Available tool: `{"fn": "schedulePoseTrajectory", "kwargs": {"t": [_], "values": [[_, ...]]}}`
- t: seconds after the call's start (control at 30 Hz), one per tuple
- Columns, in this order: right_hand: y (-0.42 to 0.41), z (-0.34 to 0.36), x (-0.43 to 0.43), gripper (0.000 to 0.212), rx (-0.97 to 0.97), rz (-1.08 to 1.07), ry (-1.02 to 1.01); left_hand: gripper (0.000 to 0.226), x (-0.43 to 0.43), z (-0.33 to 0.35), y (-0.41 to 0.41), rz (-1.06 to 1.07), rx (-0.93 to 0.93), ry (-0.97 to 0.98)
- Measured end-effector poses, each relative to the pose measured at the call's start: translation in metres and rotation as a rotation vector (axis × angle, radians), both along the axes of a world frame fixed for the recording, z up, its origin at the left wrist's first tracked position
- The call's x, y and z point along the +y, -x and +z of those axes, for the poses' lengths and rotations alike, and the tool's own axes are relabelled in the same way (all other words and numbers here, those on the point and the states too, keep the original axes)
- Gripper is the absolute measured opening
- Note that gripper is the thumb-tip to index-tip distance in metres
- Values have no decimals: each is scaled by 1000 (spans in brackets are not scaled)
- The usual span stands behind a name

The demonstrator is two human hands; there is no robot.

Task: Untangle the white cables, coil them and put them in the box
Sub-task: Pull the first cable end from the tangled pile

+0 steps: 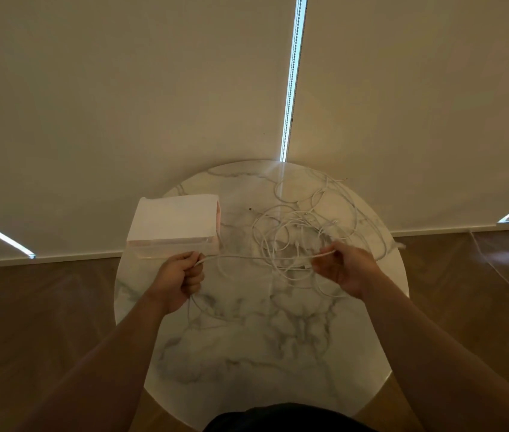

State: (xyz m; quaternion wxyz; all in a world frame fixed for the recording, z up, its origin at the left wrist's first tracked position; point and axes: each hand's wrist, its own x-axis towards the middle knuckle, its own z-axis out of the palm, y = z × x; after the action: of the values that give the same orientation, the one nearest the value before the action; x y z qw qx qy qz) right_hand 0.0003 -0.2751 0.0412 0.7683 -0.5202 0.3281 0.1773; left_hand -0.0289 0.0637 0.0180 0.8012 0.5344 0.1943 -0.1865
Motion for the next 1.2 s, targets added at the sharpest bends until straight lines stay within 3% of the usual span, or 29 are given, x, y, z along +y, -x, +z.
{"fn": "schedulePoseTrajectory", "kwargs": {"t": [0.13, 0.23, 0.3, 0.37, 0.4, 0.43, 0.5, 0.6, 0.67, 0.73, 1.0, 1.07, 1.13, 1.2], "values": [[37, -33, 6, 38, 242, 152, 225, 29, -4, 10, -7, 5, -27, -165], [62, -55, 1, 49, 322, 426, 641, 30, -10, 15, -9, -112, -44, -393], [70, -63, 3, 47, 207, 592, 1043, 30, -16, 17, -10, -206, -49, -483], [69, -65, 13, 26, -57, 594, 1279, 31, -22, 19, -10, -275, -58, -527], [68, -65, 21, 13, -235, 573, 1290, 31, -26, 19, -10, -297, -64, -538], [65, -64, 31, 17, -400, 595, 1264, 31, -29, 20, -10, -316, -71, -546], [61, -59, 50, 42, -601, 744, 1140, 31, -35, 21, -10, -343, -79, -552], [57, -47, 77, 44, -692, 901, 1021, 30, -43, 23, -9, -365, -90, -524], [54, -45, 86, 26, -729, 907, 991, 30, -46, 26, -8, -351, -99, -486], [51, -43, 84, 12, -710, 861, 925, 30, -44, 27, -6, -331, -106, -450], [37, -25, 66, 24, -745, 747, 1092, 31, -42, 18, -2, -241, -159, -514], [32, -24, 61, 21, -636, 875, 1242, 30, -43, 15, -3, -186, -164, -530], [30, -22, 52, 14, -401, 1079, 1395, 29, -42, 13, -4, -125, -173, -544], [33, -16, 43, 14, -159, 1339, 1388, 31, -41, 13, -5, -75, -186, -553]]}}
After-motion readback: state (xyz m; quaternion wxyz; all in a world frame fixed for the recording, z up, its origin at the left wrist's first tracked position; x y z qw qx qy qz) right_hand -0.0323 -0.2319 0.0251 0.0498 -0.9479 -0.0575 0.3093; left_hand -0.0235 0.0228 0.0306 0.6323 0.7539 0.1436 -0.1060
